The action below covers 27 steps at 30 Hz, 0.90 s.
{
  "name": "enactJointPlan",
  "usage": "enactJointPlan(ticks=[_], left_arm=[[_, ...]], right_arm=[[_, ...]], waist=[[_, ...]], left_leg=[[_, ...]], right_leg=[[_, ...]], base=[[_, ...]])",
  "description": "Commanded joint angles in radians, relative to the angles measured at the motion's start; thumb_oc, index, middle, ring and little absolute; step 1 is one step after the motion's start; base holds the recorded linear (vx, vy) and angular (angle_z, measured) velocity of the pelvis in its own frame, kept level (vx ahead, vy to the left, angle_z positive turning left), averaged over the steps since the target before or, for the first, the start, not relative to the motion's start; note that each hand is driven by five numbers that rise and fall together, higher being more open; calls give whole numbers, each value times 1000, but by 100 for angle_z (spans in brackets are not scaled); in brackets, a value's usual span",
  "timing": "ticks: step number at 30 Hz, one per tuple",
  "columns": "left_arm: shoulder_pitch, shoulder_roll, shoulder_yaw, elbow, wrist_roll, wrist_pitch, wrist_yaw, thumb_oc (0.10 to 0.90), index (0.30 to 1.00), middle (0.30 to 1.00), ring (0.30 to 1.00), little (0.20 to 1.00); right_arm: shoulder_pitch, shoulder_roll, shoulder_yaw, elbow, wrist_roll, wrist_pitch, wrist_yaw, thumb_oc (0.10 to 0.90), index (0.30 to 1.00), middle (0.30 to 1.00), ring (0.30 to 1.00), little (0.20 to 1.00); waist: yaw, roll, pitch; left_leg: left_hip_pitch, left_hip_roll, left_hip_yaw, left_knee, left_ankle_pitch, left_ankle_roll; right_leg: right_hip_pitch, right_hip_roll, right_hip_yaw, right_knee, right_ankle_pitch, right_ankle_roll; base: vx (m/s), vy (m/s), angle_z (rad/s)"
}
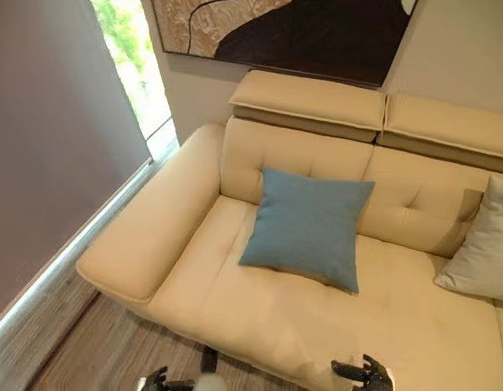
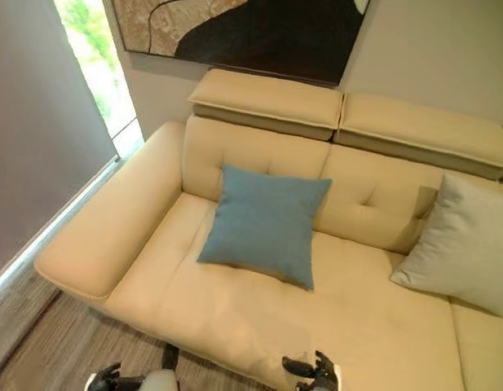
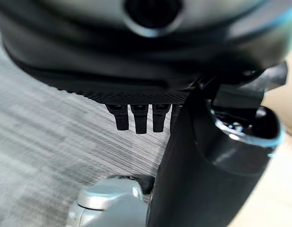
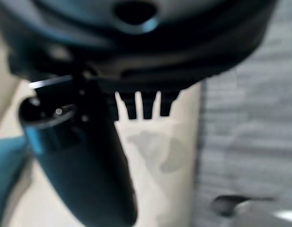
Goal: Pick up all the scattered cushions and arrange them neatly on the sofa.
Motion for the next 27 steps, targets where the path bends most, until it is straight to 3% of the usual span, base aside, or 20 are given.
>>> enactJointPlan(ticks=[1,2,4,8,13,18,20,23,27], left_arm=[[-30,-37,-25,-22,-16,-38,-11,800,900,900,900,900],[-21,-46,-29,-23,-29,-39,-17,800,900,900,900,900],[-12,-57,-28,-20,-40,-36,-21,800,900,900,900,900],[-26,-79,-65,-11,-11,-31,-16,800,900,900,900,900],[-58,-62,-120,-29,62,-36,-9,800,900,900,900,900],[-74,-37,-126,-9,130,-22,-2,800,900,900,900,900],[-62,-15,-129,10,196,-14,3,800,900,900,900,900],[-46,-14,-106,44,199,-3,8,800,900,900,900,900],[-54,-7,-78,67,192,7,8,800,900,900,900,900]], right_arm=[[-5,-41,-63,-22,-5,-19,-30,800,900,900,900,900],[-3,-39,-76,-5,7,-19,-36,800,900,900,900,900],[-3,-32,-89,8,26,-18,-35,800,900,900,900,900],[-18,-26,-105,32,48,-7,-36,800,900,900,900,900],[-22,-6,-99,2,62,-3,-35,800,900,900,900,900],[-52,20,-75,-22,57,2,-36,800,900,900,900,900],[-51,14,-59,-27,27,-20,-40,800,900,900,900,900],[-46,23,-42,-24,-6,0,-21,800,900,900,900,900],[-57,23,-9,-15,-44,10,-17,800,900,900,900,900]], waist=[[-36,-19,24],[-42,-19,16],[-52,-10,-1],[-87,19,-36],[-100,23,-29],[-86,38,-5],[-73,42,-11],[-42,29,-36],[-40,25,-47]], left_leg=[[24,-52,-17,104,-159,22],[60,-65,-39,170,-188,25],[133,-85,-74,178,-219,26],[257,-118,-92,-67,-305,51],[263,-173,-127,-127,-297,86],[258,-179,-94,-139,-275,109],[257,-180,-83,-143,-274,112],[249,-187,-48,-149,-268,115],[257,-179,-37,-171,-252,116]], right_leg=[[83,-42,2,-80,1,110],[68,-49,3,-81,12,108],[45,-47,7,-75,19,108],[-11,-51,2,-34,28,135],[-53,-113,-16,32,78,183],[-81,-161,-54,96,126,210],[-45,-168,-77,85,105,203],[7,-171,-120,16,95,207],[4,-156,-108,-20,104,211]], base=[[-335,8,25],[-234,47,7],[-180,107,3],[-152,190,6],[-143,265,29],[-147,165,-12],[-112,66,-25],[-68,14,-20],[-35,-42,-33]])
